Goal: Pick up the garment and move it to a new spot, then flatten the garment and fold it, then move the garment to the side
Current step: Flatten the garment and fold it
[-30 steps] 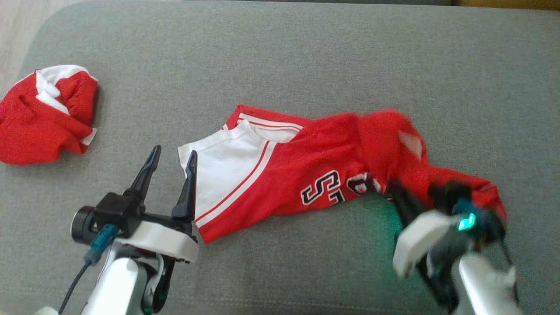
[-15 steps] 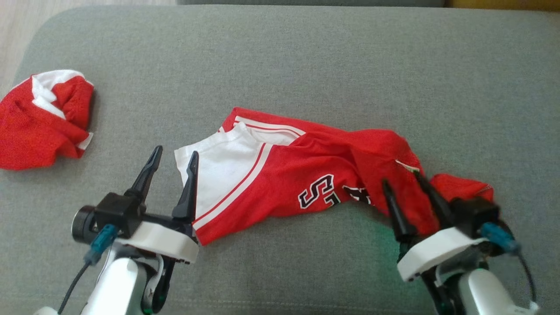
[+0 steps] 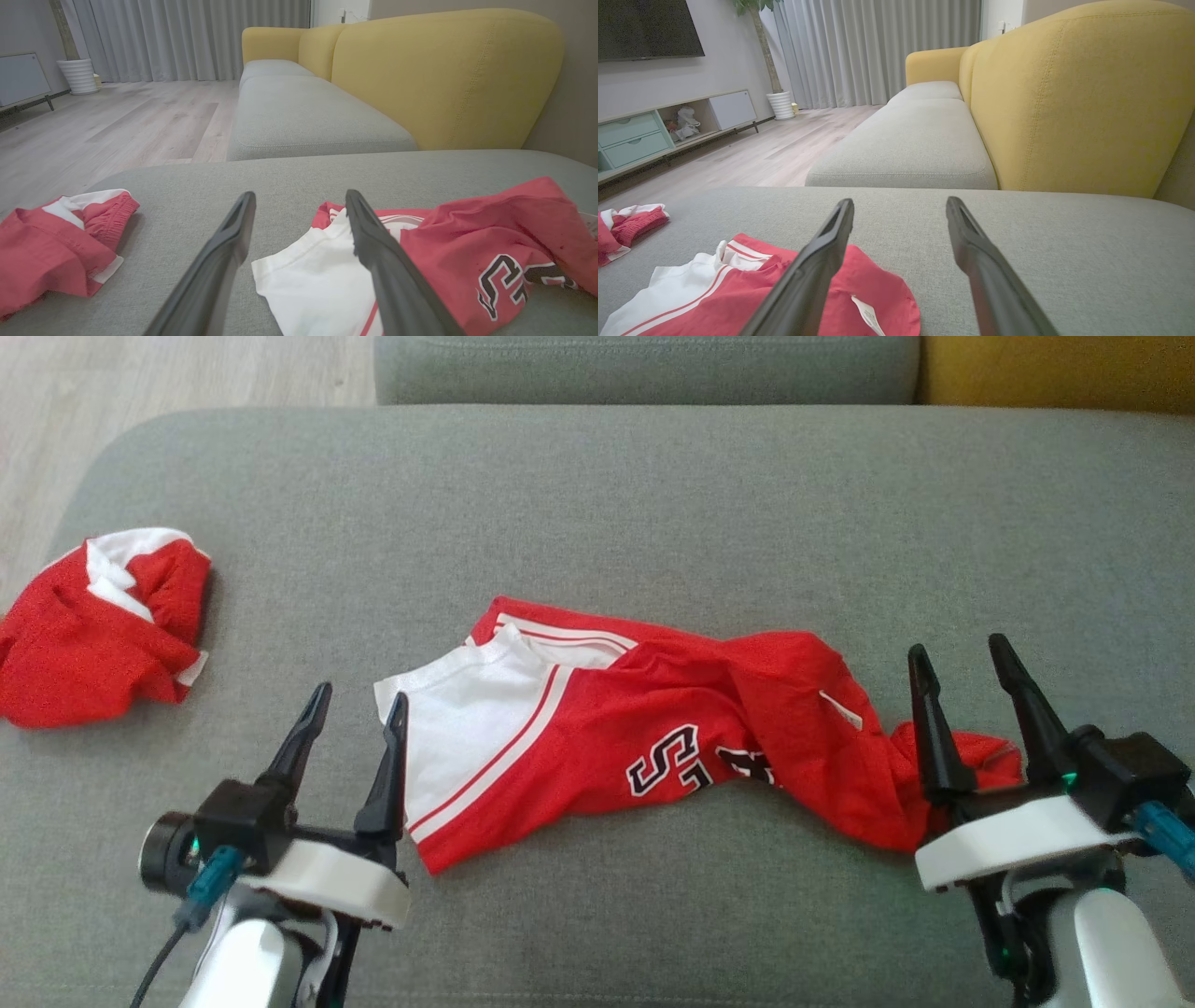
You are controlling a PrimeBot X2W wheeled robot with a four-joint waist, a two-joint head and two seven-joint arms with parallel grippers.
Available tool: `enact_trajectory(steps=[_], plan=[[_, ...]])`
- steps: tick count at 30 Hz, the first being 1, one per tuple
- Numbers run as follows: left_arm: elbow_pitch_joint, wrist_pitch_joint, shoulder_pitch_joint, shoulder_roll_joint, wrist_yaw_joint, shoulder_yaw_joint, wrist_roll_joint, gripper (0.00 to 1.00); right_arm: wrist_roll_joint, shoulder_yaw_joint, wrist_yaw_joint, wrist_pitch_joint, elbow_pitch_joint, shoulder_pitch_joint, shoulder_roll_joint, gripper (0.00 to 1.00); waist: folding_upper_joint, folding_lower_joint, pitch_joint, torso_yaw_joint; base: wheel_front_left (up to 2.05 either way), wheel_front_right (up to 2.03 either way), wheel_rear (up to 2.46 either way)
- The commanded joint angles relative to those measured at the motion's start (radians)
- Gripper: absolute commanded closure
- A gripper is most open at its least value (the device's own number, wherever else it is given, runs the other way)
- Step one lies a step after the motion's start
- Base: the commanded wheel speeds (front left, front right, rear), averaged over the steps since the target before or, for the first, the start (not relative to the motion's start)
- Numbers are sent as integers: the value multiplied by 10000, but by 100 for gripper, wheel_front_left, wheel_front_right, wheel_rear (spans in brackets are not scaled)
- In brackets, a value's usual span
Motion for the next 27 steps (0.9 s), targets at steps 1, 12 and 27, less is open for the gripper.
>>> enact_trajectory(steps=[1,12,27], plan=[[-350,-18,-212,243,106,423,99,0,-38,178,73,44,-410,-158,2,0,0,0,-77,-8,0,0,0],[-552,256,141,393,258,368,46,0,164,-37,73,244,-431,443,2,0,0,0,-370,-65,0,0,0],[-579,380,28,476,364,285,-34,0,179,-149,73,381,-477,394,3,0,0,0,-156,-44,0,0,0]])
